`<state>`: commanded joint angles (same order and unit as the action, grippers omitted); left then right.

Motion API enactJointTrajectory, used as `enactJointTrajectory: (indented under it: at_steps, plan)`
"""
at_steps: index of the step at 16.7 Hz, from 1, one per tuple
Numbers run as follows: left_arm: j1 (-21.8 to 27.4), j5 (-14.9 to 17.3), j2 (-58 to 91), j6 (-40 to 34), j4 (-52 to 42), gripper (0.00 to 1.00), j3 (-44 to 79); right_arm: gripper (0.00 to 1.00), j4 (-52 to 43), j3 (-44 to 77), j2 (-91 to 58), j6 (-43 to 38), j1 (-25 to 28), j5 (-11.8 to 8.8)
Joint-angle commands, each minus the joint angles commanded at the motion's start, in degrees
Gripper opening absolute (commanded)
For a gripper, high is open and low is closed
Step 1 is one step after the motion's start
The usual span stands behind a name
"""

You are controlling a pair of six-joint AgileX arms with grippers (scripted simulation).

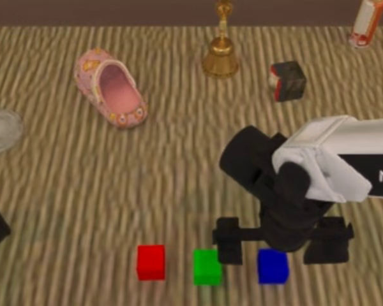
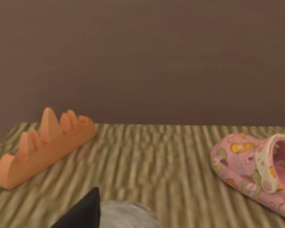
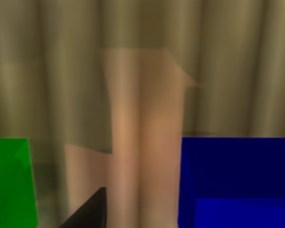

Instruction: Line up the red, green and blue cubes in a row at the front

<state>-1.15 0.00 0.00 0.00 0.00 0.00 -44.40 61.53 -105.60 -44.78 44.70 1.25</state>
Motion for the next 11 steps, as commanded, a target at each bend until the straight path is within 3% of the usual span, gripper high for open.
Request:
enactJointTrajectory:
  at_steps: [4, 11]
  plan:
    - [0.0, 0.0, 0.0, 0.0, 0.0, 1.0, 0.0, 1.0, -2.4, 1.7, 0.8, 0.0, 0.3, -0.1]
    - [0.0, 0.0, 0.0, 0.0, 0.0, 1.0, 0.0, 1.0, -15.6, 9.3, 6.3, -0.1, 0.6, 0.0]
